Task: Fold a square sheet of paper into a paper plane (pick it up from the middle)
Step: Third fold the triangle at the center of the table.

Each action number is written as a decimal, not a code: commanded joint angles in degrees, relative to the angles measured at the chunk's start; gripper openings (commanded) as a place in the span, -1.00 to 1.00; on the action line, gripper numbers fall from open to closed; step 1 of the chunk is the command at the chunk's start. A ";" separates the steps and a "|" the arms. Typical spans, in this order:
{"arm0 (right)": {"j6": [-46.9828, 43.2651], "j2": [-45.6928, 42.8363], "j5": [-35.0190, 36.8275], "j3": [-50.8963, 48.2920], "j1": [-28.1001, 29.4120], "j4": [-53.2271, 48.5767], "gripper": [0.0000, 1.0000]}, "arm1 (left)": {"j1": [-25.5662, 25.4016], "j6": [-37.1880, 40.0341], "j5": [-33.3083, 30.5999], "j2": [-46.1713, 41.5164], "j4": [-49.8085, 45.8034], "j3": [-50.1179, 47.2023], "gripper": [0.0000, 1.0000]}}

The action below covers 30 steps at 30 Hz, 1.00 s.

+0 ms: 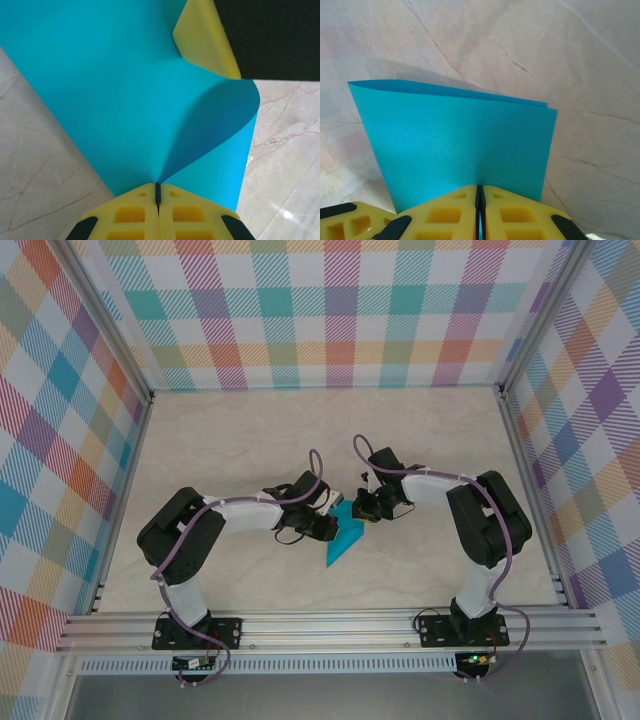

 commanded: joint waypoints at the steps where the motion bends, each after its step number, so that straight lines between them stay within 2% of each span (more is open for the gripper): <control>1: -1.65 2.35 0.55 0.05 0.18 -2.96 -0.78 | 0.22 1.64 -0.42 0.26 -2.23 1.43 -1.00; 14: -1.65 -0.17 -1.46 0.13 0.18 -2.90 -0.74 | 0.21 1.46 0.90 3.91 -0.90 0.92 -1.00; 20: 0.26 -8.70 -0.29 -0.32 -0.74 -4.29 -0.70 | 0.21 1.64 0.77 3.02 -1.19 0.12 -1.00; 23: 4.62 -15.81 -1.60 -6.38 -1.51 0.21 -0.70 | 0.18 1.75 0.86 2.71 -1.43 -0.07 -1.00; 26: 10.99 -22.71 -6.88 -15.72 -0.87 10.18 -0.72 | 0.20 1.77 1.20 2.42 -1.34 -0.16 -1.00; 30: 17.41 -27.96 -6.37 -23.66 5.73 18.18 -0.70 | 0.23 1.93 1.63 2.71 -1.59 0.19 -1.00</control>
